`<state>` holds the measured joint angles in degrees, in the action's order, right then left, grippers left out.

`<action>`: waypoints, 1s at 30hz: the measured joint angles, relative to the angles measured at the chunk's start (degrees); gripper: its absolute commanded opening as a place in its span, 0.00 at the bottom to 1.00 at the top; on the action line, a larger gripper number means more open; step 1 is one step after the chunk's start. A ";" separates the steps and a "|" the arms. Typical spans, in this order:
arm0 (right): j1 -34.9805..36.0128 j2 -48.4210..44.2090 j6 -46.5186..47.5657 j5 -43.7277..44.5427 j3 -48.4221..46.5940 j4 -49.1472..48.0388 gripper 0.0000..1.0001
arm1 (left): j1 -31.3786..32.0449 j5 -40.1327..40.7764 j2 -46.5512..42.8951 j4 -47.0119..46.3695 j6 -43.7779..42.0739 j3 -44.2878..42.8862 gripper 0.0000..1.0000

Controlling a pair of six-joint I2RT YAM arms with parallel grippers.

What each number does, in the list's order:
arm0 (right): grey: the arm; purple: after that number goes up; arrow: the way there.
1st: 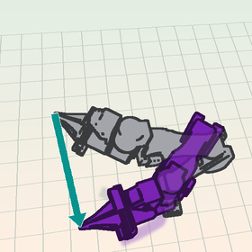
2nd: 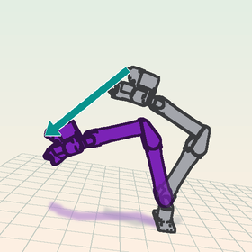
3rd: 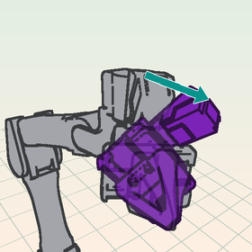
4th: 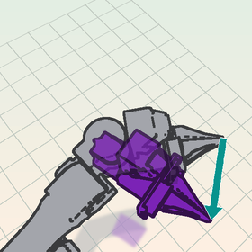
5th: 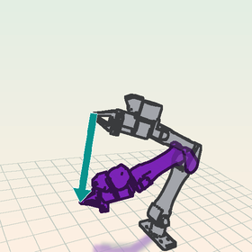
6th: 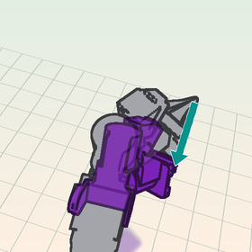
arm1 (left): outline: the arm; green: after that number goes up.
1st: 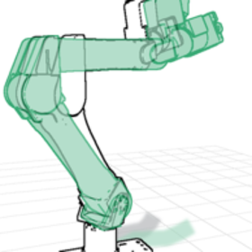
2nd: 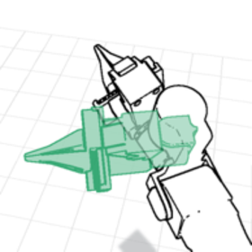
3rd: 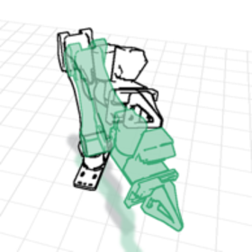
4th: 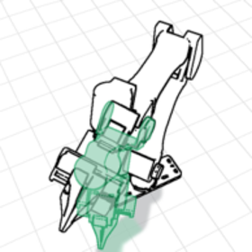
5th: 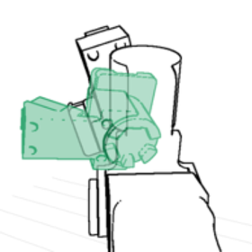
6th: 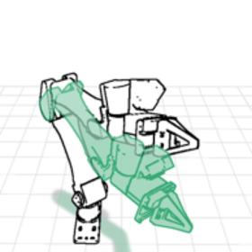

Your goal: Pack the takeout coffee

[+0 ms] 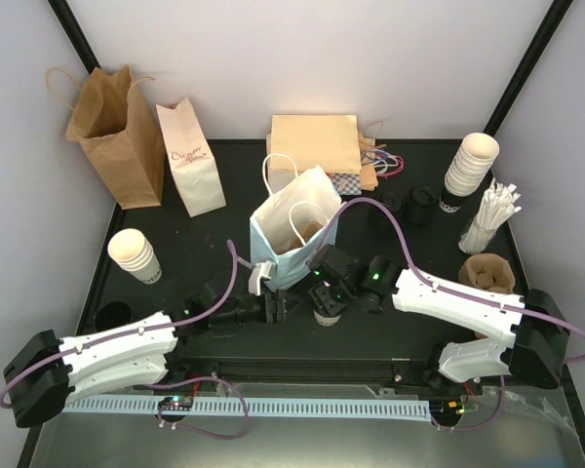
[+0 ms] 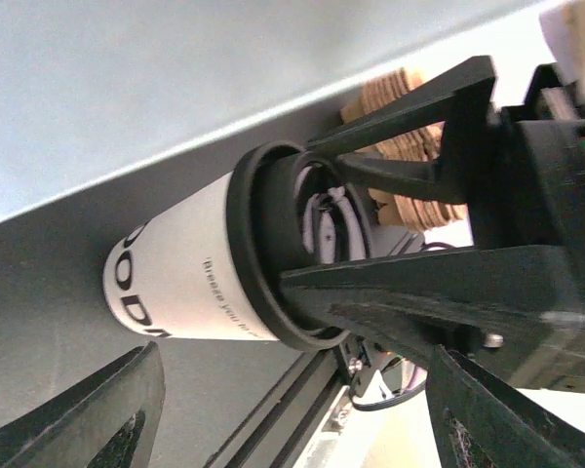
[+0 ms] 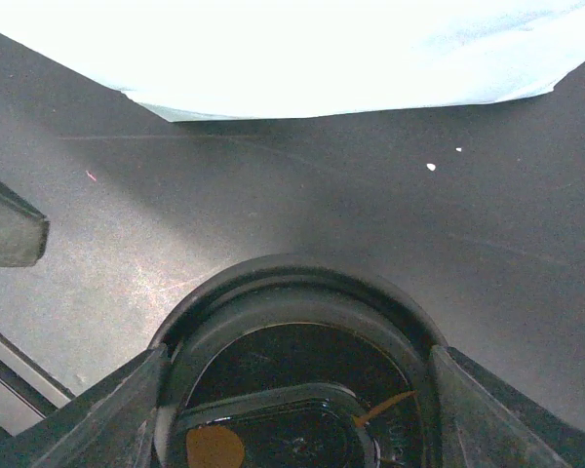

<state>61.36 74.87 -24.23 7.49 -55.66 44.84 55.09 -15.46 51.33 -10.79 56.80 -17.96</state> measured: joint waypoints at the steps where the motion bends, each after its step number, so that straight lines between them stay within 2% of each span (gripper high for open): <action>1: 0.02 0.00 0.00 -0.04 0.00 -0.02 0.66 | 0.07 0.04 -0.48 0.37 0.00 -0.28 0.76; 8: 0.07 0.02 0.04 0.07 -0.02 0.00 0.66 | 0.22 2.91 -6.43 5.11 -0.07 -1.44 0.77; 15: 0.22 0.07 -0.15 0.37 -0.11 0.07 0.66 | 0.28 9.44 -10.95 15.08 0.20 -1.40 0.75; 22: 0.28 0.17 -0.35 0.55 -0.17 0.04 0.66 | 0.52 12.48 -9.46 16.72 0.90 2.60 0.77; 30: 0.33 0.35 -0.35 0.63 -0.22 0.02 0.66 | 0.50 16.46 -1.07 15.39 0.35 3.43 0.78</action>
<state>61.69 75.22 -24.58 8.12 -55.88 44.86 55.59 0.99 50.26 4.60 57.14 -14.52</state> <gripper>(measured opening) 0.704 0.776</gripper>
